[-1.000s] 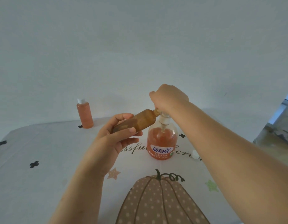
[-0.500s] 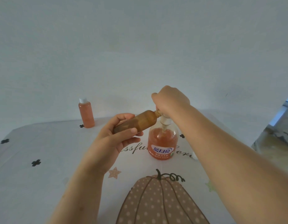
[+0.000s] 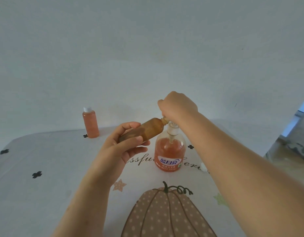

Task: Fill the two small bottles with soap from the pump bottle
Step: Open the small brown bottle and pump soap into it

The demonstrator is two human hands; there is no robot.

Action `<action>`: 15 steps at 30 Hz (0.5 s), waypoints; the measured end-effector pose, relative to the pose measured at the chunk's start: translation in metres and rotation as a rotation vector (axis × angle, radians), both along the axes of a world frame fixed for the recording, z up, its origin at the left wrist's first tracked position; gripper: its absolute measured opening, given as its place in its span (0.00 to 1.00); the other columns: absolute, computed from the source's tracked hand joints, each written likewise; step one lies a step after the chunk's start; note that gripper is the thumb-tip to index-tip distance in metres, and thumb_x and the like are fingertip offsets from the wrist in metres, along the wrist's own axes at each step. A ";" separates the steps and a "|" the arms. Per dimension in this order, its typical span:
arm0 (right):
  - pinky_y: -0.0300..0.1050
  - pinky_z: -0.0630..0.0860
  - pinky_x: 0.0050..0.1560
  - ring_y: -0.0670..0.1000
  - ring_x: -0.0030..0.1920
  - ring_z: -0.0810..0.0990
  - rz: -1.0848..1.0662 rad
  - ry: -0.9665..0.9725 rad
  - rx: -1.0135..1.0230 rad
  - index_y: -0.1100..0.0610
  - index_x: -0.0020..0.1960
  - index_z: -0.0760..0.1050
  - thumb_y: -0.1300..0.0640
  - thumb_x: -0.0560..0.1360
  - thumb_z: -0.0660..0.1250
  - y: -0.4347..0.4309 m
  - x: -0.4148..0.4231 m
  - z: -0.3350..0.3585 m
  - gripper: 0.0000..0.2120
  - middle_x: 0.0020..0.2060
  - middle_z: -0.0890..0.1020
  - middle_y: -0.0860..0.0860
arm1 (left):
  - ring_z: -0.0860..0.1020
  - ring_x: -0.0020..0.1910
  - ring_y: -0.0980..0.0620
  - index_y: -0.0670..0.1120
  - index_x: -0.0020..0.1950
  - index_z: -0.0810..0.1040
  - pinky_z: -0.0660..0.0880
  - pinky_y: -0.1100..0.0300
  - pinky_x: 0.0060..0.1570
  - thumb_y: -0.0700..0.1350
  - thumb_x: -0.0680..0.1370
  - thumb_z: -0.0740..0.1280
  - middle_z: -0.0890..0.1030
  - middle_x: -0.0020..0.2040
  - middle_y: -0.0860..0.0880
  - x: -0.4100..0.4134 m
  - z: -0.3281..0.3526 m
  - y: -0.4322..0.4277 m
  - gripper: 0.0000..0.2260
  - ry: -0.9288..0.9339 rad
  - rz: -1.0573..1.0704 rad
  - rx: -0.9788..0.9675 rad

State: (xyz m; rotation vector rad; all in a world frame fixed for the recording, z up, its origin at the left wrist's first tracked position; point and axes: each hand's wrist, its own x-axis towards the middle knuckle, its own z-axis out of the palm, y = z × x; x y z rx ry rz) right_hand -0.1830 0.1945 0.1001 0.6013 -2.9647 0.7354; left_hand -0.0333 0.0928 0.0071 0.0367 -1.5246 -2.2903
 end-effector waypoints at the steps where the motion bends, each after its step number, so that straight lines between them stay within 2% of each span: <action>1: 0.41 0.66 0.33 0.53 0.34 0.76 0.004 -0.010 0.015 0.57 0.42 0.79 0.59 0.76 0.61 0.001 -0.001 -0.002 0.09 0.37 0.82 0.52 | 0.83 0.45 0.42 0.43 0.56 0.78 0.81 0.56 0.44 0.35 0.68 0.69 0.83 0.49 0.41 -0.001 -0.001 0.000 0.16 0.000 0.005 0.001; 4: 0.42 0.72 0.38 0.54 0.41 0.82 0.020 -0.007 0.096 0.57 0.48 0.82 0.61 0.76 0.64 0.001 -0.004 -0.010 0.08 0.43 0.85 0.52 | 0.83 0.43 0.43 0.43 0.54 0.78 0.81 0.57 0.42 0.35 0.68 0.69 0.83 0.47 0.42 -0.002 -0.002 -0.001 0.16 -0.006 0.020 -0.026; 8: 0.42 0.70 0.36 0.54 0.39 0.81 0.017 -0.040 0.031 0.56 0.48 0.83 0.58 0.75 0.62 -0.002 -0.009 -0.017 0.10 0.43 0.86 0.52 | 0.83 0.43 0.43 0.43 0.55 0.78 0.81 0.57 0.43 0.35 0.68 0.69 0.83 0.47 0.42 -0.002 -0.004 -0.002 0.16 -0.026 0.024 -0.032; 15: 0.43 0.72 0.38 0.55 0.41 0.82 0.020 -0.064 -0.019 0.57 0.47 0.83 0.57 0.75 0.62 -0.002 -0.011 -0.020 0.11 0.42 0.86 0.52 | 0.83 0.44 0.42 0.43 0.55 0.78 0.81 0.57 0.43 0.35 0.68 0.69 0.83 0.48 0.42 -0.001 -0.005 -0.001 0.16 -0.025 0.026 -0.024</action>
